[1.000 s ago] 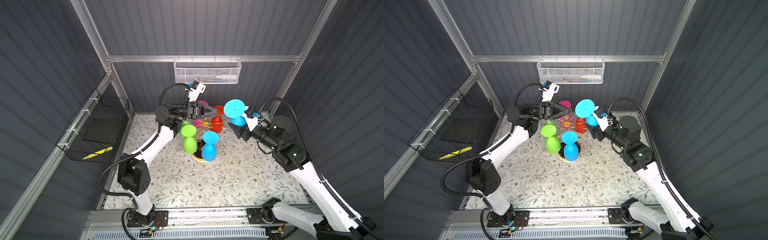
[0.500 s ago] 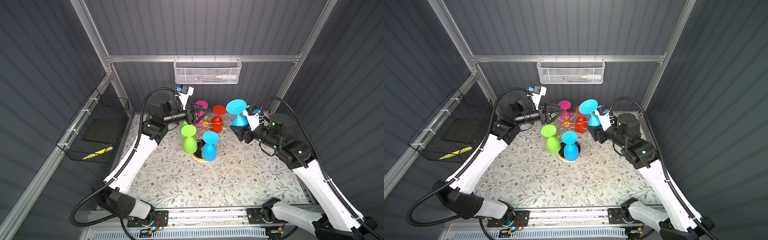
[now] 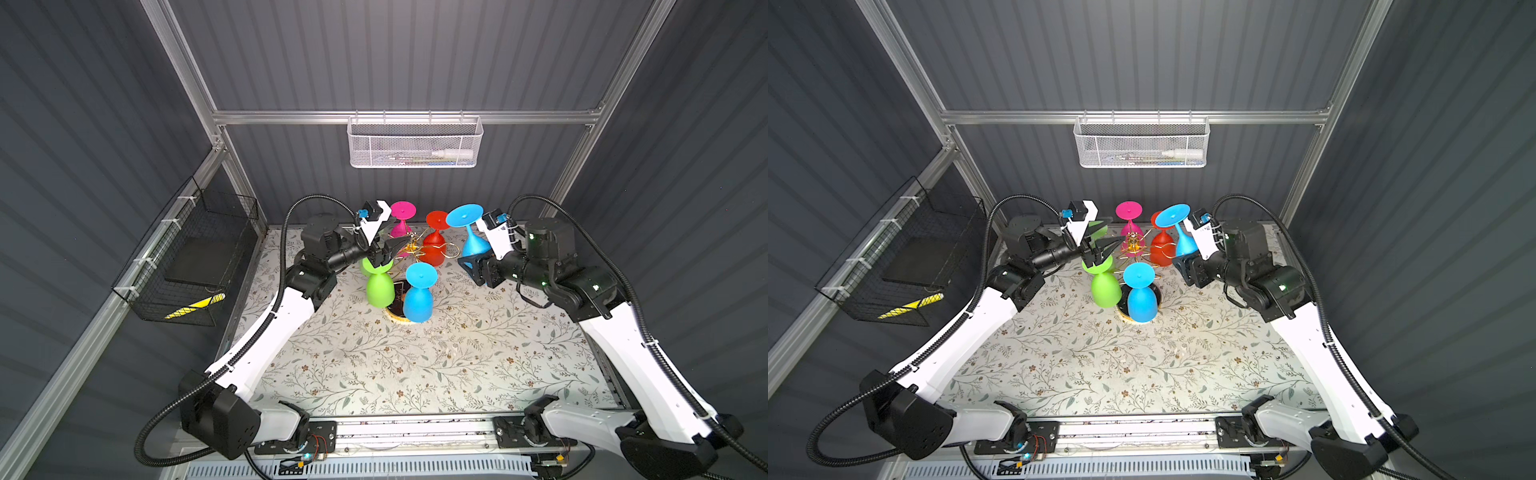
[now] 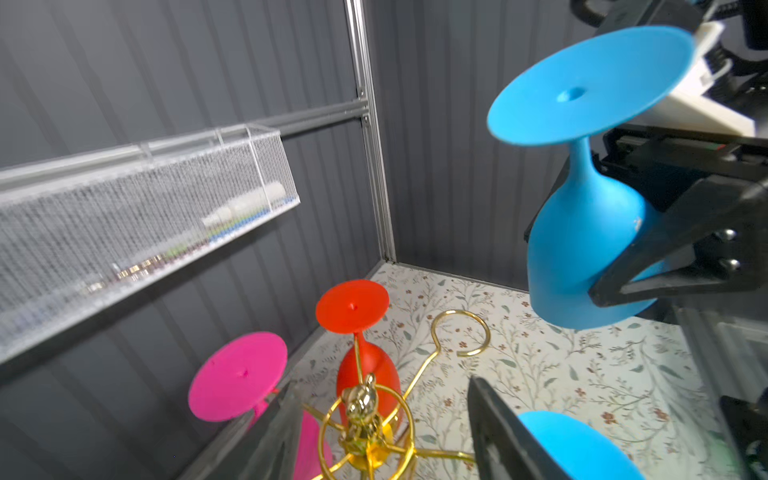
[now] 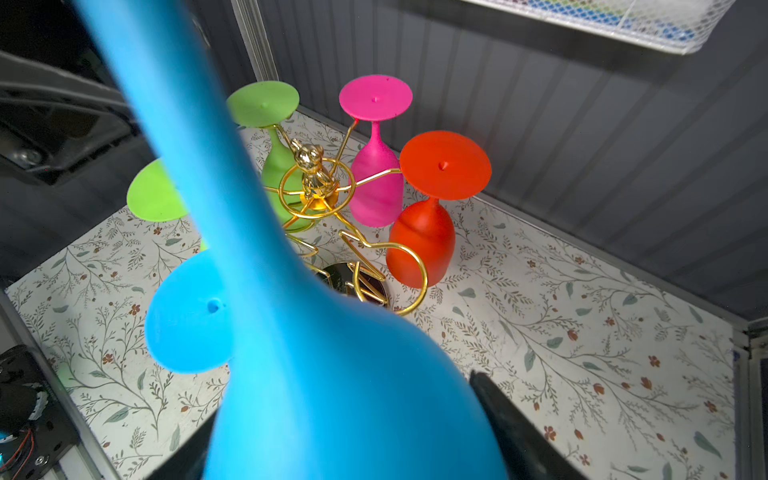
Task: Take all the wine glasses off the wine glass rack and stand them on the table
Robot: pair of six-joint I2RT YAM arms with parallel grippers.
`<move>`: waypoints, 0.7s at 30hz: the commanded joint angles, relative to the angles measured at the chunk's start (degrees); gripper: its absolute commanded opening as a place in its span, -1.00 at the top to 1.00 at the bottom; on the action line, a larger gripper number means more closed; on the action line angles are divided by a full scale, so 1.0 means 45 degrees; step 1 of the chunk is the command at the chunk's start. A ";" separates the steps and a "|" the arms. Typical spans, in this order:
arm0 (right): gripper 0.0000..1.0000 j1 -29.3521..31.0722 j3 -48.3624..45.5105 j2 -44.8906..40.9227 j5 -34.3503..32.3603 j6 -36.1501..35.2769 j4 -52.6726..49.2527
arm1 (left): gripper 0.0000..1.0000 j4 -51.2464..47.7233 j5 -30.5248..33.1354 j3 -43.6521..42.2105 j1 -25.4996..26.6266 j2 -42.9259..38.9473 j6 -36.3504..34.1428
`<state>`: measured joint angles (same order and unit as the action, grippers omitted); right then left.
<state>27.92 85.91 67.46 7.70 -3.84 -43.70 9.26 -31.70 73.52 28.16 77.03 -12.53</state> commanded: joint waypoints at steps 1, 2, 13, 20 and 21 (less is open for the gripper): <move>-0.16 0.0079 0.0507 0.0071 0.0120 0.0251 -0.0843 | -0.26 0.1792 -0.0387 -0.0321 0.0183 -0.0057 -0.1634; -0.16 0.0084 0.0546 0.0120 0.0108 0.0264 -0.0909 | -0.24 0.1888 -0.0420 -0.0257 0.0215 0.0016 -0.1760; -0.14 0.0240 0.1193 0.0730 0.0451 0.0754 -0.1592 | -0.01 0.3507 0.0073 -0.0119 0.0789 0.0687 -0.3282; -0.13 0.0602 0.1619 0.1265 0.0378 0.0916 -0.1747 | 0.04 0.3567 -0.0517 0.0148 0.0978 0.1032 -0.3357; -0.13 0.0654 0.1711 0.1348 0.0344 0.0940 -0.1773 | 0.04 0.3549 -0.0570 0.0159 0.1007 0.1033 -0.3420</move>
<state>30.15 91.59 72.86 8.84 -0.40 -50.72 23.40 -32.60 72.79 32.21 81.43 -26.37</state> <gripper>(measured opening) 0.728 0.480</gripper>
